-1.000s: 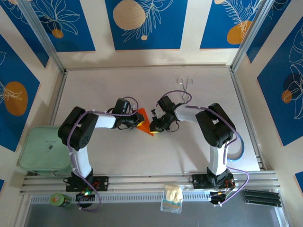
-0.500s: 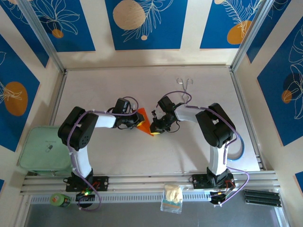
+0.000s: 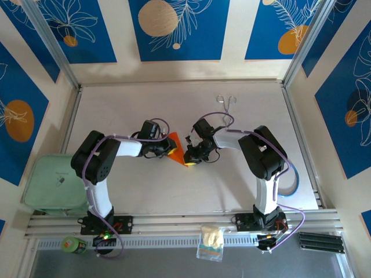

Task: Fold a paper plane with a square sheet of paper (pick it up from the middle)
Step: Fourth fold the wing at the center of the table.

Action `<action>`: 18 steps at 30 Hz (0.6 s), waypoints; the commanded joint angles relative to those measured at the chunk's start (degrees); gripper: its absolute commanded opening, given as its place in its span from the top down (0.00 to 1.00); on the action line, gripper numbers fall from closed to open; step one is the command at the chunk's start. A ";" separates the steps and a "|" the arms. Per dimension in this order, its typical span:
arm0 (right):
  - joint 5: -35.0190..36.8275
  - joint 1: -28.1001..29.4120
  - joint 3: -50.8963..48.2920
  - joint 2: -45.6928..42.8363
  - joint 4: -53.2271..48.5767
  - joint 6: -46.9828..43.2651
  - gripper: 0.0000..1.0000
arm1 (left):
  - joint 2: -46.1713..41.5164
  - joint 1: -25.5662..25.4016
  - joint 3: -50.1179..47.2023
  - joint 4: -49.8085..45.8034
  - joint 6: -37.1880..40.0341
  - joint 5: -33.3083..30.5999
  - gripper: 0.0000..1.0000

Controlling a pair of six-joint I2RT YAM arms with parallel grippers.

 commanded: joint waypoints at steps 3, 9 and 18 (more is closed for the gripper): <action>0.70 -0.18 -2.67 -0.05 -2.58 -0.94 0.92 | 3.64 0.47 -1.72 -9.75 1.24 -6.18 0.85; -0.93 -0.62 -7.54 -3.90 -3.08 -1.80 0.92 | 3.44 0.49 -1.61 -10.33 1.78 -6.43 0.85; -2.32 -1.51 -6.49 -12.23 0.42 -2.10 0.93 | 3.46 0.49 -1.44 -9.58 1.33 -5.70 0.85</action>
